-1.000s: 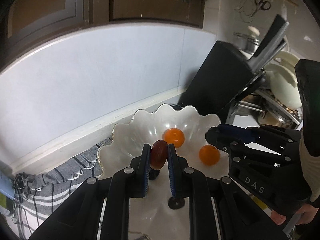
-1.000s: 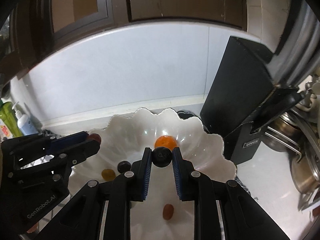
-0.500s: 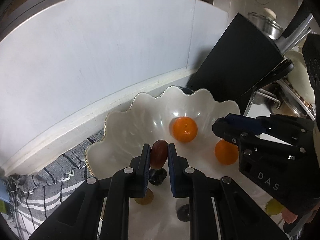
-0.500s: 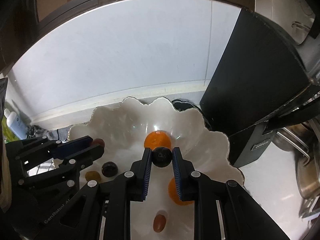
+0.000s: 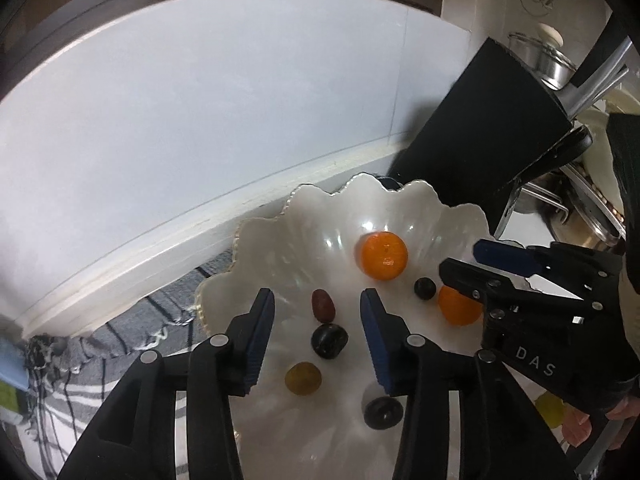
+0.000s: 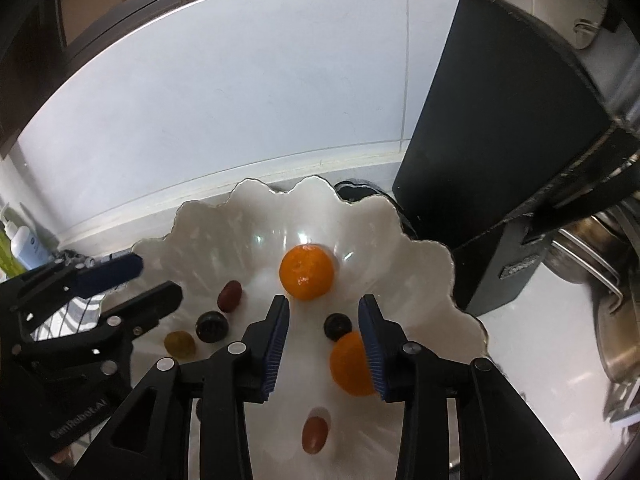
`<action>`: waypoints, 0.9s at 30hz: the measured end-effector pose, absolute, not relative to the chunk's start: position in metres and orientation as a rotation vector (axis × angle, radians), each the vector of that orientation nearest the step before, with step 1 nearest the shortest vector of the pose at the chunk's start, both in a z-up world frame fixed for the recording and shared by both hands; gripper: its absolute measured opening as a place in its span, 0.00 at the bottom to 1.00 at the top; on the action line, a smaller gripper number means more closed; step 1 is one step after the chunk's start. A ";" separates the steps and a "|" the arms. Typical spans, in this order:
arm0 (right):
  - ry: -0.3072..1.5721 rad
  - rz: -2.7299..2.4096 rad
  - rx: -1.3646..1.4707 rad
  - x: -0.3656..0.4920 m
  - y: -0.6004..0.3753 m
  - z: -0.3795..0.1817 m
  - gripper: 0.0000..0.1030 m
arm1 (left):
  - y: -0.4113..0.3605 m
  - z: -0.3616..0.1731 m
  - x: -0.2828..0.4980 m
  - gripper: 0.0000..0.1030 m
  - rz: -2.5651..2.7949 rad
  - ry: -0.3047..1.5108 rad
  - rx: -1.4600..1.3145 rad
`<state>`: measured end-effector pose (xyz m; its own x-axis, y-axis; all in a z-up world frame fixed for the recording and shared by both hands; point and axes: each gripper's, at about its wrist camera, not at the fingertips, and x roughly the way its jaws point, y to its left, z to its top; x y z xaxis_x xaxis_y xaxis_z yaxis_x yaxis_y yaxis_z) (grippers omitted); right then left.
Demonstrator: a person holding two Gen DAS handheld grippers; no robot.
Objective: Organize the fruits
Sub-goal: 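Withdraw both tools from the bowl toward the green fruit and yellow fruit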
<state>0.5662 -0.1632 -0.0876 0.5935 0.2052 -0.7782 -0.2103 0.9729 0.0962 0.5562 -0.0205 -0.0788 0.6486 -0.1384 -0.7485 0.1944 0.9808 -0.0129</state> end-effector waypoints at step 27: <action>0.703 0.250 -0.053 0.453 -0.174 -0.019 0.36 | -0.014 -0.009 0.447 0.50 -0.148 0.639 0.071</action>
<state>0.4533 -0.1742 -0.0195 0.7344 0.2100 -0.6454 -0.2453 0.9688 0.0362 0.4472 -0.0141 -0.0090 0.7928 -0.1154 -0.5985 0.1593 0.9870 0.0208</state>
